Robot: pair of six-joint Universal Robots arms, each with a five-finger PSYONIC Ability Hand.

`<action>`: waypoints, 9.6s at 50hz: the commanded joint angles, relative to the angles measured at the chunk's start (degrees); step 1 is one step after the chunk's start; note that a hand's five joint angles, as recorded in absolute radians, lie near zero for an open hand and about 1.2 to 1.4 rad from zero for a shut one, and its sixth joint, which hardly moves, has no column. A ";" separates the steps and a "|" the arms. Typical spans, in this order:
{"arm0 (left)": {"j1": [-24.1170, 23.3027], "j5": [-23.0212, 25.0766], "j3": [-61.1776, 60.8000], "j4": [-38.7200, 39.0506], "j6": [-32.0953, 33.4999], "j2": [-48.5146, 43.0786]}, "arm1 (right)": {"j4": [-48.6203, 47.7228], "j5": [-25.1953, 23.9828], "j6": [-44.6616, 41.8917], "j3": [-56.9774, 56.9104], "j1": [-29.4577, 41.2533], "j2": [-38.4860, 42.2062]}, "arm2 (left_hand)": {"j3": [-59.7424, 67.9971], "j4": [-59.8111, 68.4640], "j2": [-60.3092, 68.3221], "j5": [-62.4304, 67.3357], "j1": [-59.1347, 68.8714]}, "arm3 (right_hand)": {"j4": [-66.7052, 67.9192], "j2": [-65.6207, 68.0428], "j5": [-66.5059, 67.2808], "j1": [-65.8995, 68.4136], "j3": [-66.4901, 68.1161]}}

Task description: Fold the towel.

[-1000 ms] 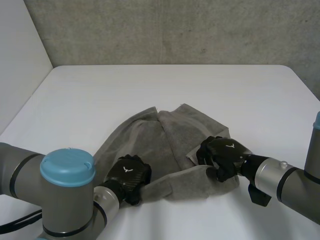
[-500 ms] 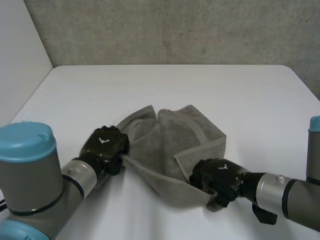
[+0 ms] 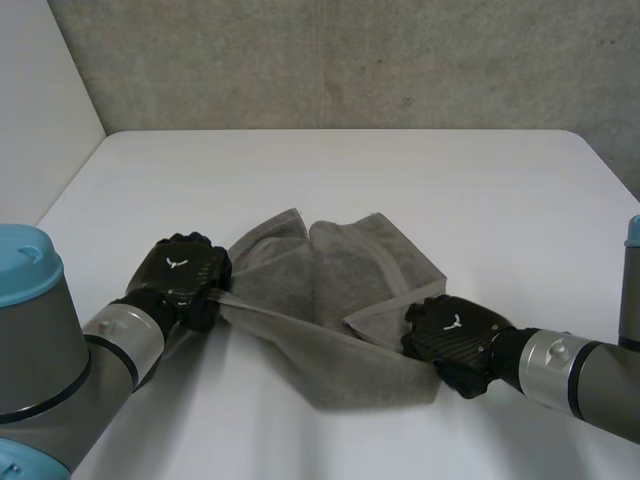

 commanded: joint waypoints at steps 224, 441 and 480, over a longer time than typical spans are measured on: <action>15.40 10.75 -6.64 7.68 18.14 12.14 | -8.33 8.86 14.39 -1.16 -13.77 -1.97 | -2.95 -3.36 7.26 3.52 19.18 | -4.37 -24.12 -25.33 -24.03 -2.47; 12.24 8.38 1.79 7.68 10.93 1.06 | -18.44 25.45 5.53 -33.15 32.90 24.21 | -2.95 -3.36 -58.15 -61.89 -46.23 | -4.37 -27.51 -28.72 -27.42 -2.47; -8.33 8.02 16.56 8.83 -1.03 -12.56 | -21.68 9.56 15.27 9.21 -5.86 -1.63 | -2.95 -3.36 -57.64 -61.39 -45.72 | -4.37 -45.42 -46.62 -45.33 -2.47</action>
